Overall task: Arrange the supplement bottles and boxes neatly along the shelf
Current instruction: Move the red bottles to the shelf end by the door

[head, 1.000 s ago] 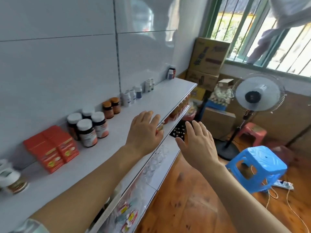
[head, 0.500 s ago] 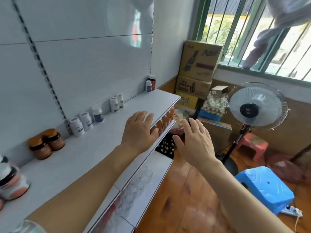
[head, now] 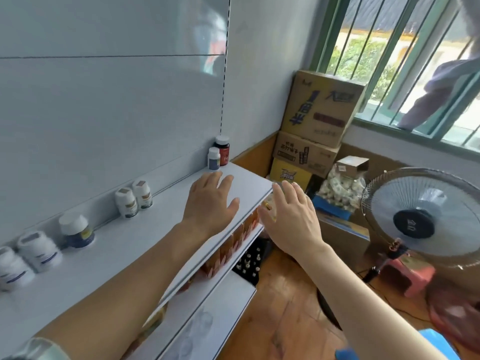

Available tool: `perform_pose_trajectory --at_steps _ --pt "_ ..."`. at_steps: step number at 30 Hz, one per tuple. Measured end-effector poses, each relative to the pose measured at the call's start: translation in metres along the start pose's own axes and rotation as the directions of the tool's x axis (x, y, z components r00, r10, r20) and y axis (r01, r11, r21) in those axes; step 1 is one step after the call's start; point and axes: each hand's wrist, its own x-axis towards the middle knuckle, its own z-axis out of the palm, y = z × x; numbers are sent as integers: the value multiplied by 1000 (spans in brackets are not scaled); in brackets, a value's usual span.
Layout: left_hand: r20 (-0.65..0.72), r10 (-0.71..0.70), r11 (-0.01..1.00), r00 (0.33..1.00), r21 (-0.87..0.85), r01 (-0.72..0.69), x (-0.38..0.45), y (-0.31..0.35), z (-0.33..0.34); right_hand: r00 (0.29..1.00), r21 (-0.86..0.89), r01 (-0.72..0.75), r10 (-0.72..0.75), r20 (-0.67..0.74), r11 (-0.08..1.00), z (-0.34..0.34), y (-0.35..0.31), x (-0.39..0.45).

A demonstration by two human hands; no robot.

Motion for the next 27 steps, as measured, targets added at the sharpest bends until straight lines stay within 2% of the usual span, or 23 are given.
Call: perform_pose_trajectory --at_steps 10,15,22,27 --pt "-36 -99 994 994 34 101 133 -30 61 995 8 95 -95 27 995 55 48 160" --pt "-75 -201 977 977 50 205 178 -49 97 973 57 220 -223 51 974 86 65 237" --pt "-101 -424 897 900 89 433 232 -58 124 862 191 475 -498 98 859 119 77 346" --pt "3 -556 829 831 83 553 249 -64 137 755 276 589 -639 146 759 144 72 399"
